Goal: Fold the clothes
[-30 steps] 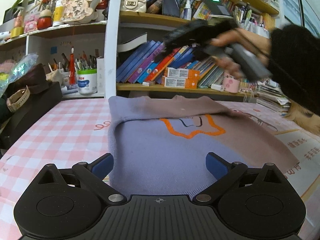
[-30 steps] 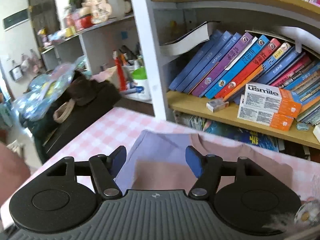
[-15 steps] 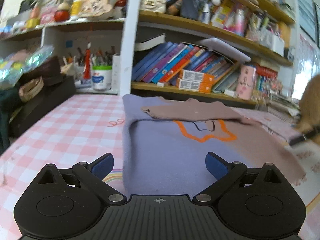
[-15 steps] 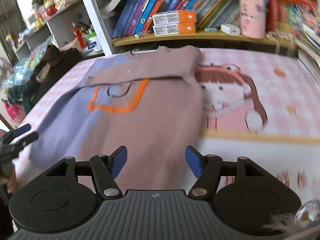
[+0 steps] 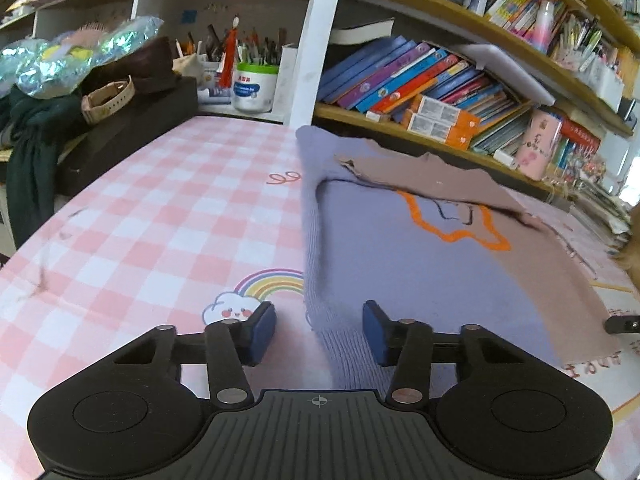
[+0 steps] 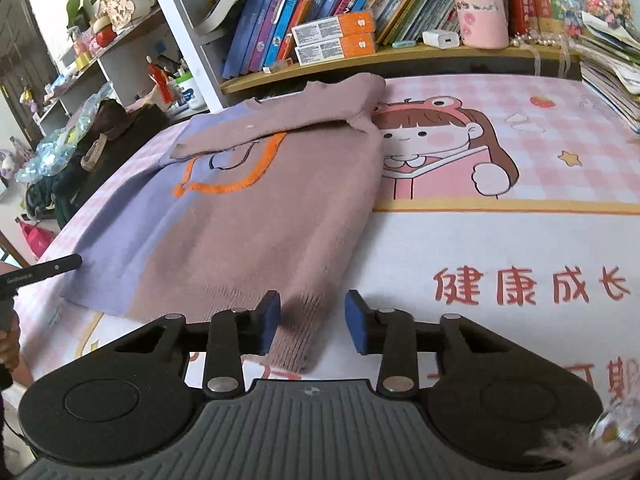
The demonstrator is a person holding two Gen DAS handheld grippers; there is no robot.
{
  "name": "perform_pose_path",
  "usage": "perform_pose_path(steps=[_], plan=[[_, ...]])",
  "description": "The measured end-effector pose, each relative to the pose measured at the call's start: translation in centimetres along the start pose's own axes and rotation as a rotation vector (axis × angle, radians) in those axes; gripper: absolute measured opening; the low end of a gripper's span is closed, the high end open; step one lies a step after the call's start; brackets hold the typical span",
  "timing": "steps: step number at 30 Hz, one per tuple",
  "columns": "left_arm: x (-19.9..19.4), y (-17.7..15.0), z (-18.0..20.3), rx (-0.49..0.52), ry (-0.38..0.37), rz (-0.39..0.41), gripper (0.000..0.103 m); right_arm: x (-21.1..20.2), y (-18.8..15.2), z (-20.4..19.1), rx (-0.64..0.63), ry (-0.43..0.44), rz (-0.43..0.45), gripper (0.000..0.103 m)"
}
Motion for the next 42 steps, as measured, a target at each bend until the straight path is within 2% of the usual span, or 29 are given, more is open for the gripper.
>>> perform_pose_path(steps=[1,2,4,6,8,10,13,14,16,18,20,25,26,27,28,31,33,37,41,42], plan=[[0.4,0.2,0.2,-0.010,-0.017,-0.013,0.020,0.2,0.1,0.0,-0.002,0.007,0.002,0.018],[0.7,0.3,0.4,-0.031,-0.051,-0.033,0.005,0.5,0.2,-0.1,0.004,0.025,0.002,0.015],[0.3,1.3,1.1,-0.059,-0.117,-0.018,0.004,0.6,1.2,-1.0,0.009,0.089,0.022,0.010],[-0.8,3.0,2.0,-0.072,-0.169,0.032,0.004,-0.3,3.0,-2.3,0.021,0.187,0.085,0.010],[-1.4,4.1,2.6,-0.071,-0.187,0.049,0.005,-1.1,4.6,-2.8,0.051,0.254,0.126,0.010],[-0.8,4.1,2.4,-0.063,-0.177,0.019,0.006,-0.7,4.8,-2.6,0.066,0.270,0.110,0.010],[0.3,2.8,1.5,-0.074,-0.152,-0.046,0.008,0.8,3.3,-1.5,0.100,0.258,0.027,0.011],[0.5,2.4,1.2,-0.084,-0.149,-0.064,0.010,1.0,2.9,-1.3,0.114,0.260,0.009,0.014],[0.8,1.7,0.8,-0.108,-0.152,-0.098,0.022,1.2,2.0,-0.5,0.158,0.263,-0.014,0.022],[0.9,0.9,0.5,-0.129,-0.161,-0.133,0.045,1.1,1.5,0.2,0.198,0.267,-0.018,0.027],[0.9,0.5,0.4,-0.142,-0.172,-0.149,0.047,1.0,1.1,0.6,0.222,0.263,-0.015,0.027],[1.5,0.8,0.6,-0.157,-0.183,-0.139,0.042,1.7,1.5,0.5,0.236,0.289,-0.018,0.029],[1.7,1.1,0.6,-0.160,-0.180,-0.135,0.029,2.0,1.7,0.3,0.233,0.293,-0.021,0.028],[1.8,1.4,0.7,-0.164,-0.175,-0.129,0.010,2.3,2.0,0.2,0.229,0.295,-0.025,0.026],[1.9,1.7,0.7,-0.167,-0.171,-0.123,0.005,2.2,2.4,0.1,0.220,0.297,-0.017,0.017],[0.9,2.9,1.2,-0.158,-0.185,-0.077,0.005,0.3,4.3,-0.2,0.198,0.340,0.081,0.014],[0.5,3.1,1.4,-0.140,-0.190,-0.077,0.006,-0.5,4.7,0.0,0.206,0.359,0.104,0.014],[1.0,1.7,1.0,-0.164,-0.205,-0.149,0.007,0.8,2.9,0.8,0.223,0.318,0.011,0.017],[1.2,0.1,0.9,-0.202,-0.260,-0.198,0.028,1.3,1.6,1.3,0.258,0.311,-0.010,0.019],[1.3,0.0,0.9,-0.209,-0.269,-0.194,0.029,1.3,1.4,1.3,0.267,0.314,-0.009,0.022]])
Point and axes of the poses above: each gripper's, at about its wrist camera, not at the fingertips, and x roughly the way its jaws point, z to its right, y to its top, the point moved 10 cm from there along x, roughly the way its jaws point, and after that the axes turned 3 degrees about y, right-handed, at the moved point
